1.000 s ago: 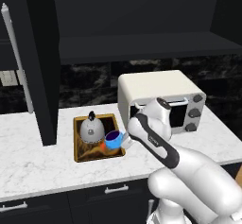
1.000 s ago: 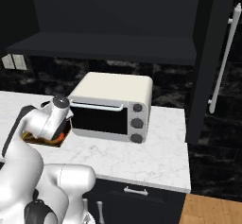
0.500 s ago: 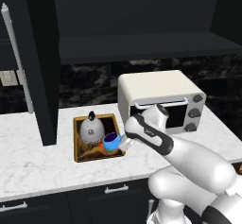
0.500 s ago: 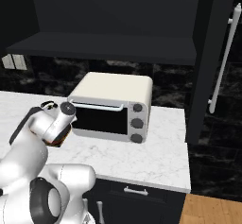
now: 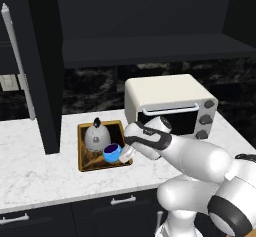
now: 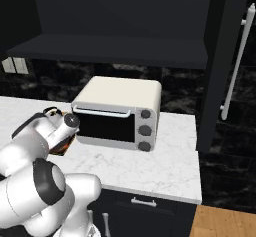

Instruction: Pick the kettle from the counter and place it on the tray. Then pick the mug from the cabinet and place it on the tray. Then close the cabinet doors.

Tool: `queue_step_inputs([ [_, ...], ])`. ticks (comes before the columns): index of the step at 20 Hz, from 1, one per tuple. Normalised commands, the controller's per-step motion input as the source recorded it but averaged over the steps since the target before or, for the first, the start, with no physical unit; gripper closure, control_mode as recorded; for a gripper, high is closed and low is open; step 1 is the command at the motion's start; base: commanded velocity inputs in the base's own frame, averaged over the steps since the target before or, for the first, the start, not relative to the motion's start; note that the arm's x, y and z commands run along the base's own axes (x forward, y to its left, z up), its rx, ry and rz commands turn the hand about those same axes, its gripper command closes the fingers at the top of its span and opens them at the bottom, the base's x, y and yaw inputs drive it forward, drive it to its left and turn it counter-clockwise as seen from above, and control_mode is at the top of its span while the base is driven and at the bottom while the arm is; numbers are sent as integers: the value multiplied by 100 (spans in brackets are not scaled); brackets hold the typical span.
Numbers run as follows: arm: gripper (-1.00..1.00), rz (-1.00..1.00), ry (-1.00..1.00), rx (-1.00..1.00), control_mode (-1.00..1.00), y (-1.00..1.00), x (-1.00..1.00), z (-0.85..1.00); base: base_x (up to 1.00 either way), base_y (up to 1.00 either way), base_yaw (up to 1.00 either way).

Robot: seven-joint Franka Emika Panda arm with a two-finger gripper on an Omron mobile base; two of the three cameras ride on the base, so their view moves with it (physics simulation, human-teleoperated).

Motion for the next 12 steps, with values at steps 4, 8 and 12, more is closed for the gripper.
queue_step_inputs([
  [4, 100, 0, 0, 7, -100, 6, 24, -27, 0, 0, 0],
  [8, 100, 0, 0, 7, -100, 7, 25, -22, 0, 0, 0],
  [12, 100, -1, 1, 3, -100, 3, 27, -13, 0, 0, 0],
])
